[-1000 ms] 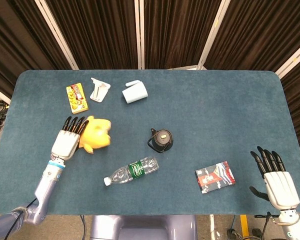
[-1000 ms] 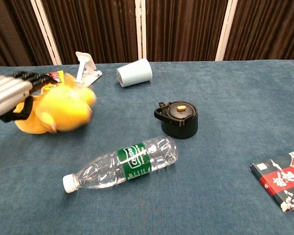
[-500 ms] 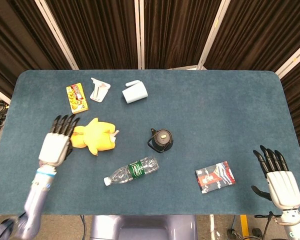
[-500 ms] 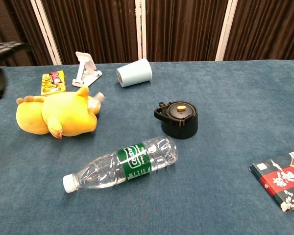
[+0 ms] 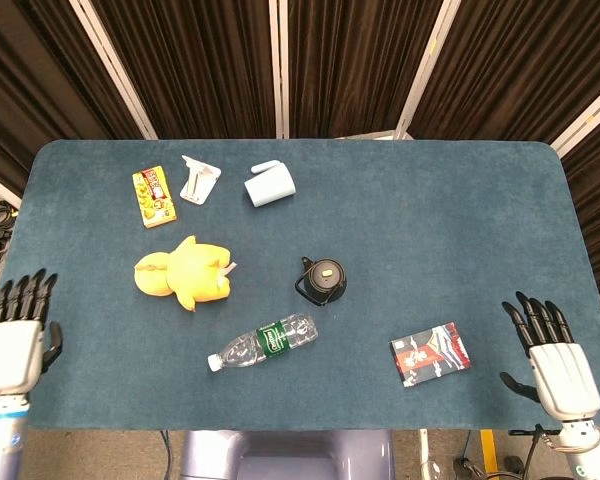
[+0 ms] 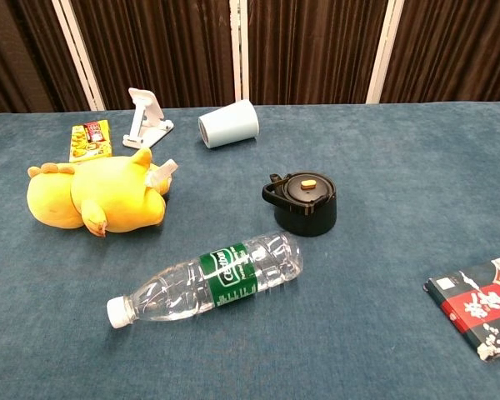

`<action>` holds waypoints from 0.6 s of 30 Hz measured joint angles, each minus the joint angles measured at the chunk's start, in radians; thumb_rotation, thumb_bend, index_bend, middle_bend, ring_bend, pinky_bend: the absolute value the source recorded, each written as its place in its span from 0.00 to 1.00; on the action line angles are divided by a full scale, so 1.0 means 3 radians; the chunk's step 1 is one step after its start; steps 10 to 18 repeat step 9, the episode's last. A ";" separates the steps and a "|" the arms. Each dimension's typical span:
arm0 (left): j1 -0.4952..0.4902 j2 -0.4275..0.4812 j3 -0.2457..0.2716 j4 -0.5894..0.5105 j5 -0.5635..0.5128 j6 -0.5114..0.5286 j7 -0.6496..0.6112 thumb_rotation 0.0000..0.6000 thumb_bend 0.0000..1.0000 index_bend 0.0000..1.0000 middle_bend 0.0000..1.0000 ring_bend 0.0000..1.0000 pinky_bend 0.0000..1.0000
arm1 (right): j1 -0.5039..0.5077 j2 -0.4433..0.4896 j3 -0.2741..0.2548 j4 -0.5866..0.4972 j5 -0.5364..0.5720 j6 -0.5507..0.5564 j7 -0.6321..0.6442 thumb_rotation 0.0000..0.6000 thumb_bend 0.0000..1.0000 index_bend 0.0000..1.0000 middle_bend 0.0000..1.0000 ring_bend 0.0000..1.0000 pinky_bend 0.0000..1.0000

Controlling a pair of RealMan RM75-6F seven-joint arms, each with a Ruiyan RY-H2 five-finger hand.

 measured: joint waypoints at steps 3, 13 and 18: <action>0.0064 0.0041 0.0026 0.0014 0.0029 0.0033 -0.0028 1.00 0.70 0.00 0.00 0.00 0.00 | 0.0002 -0.0012 -0.0016 -0.0002 -0.0024 -0.0008 -0.0026 1.00 0.02 0.00 0.00 0.00 0.00; 0.0087 0.0059 0.0028 -0.0006 0.0079 -0.0033 0.0053 1.00 0.70 0.00 0.00 0.00 0.00 | -0.0003 -0.0014 -0.0016 0.0004 -0.0019 0.0000 -0.0032 1.00 0.02 0.00 0.00 0.00 0.00; 0.0087 0.0059 0.0028 -0.0006 0.0079 -0.0033 0.0053 1.00 0.70 0.00 0.00 0.00 0.00 | -0.0003 -0.0014 -0.0016 0.0004 -0.0019 0.0000 -0.0032 1.00 0.02 0.00 0.00 0.00 0.00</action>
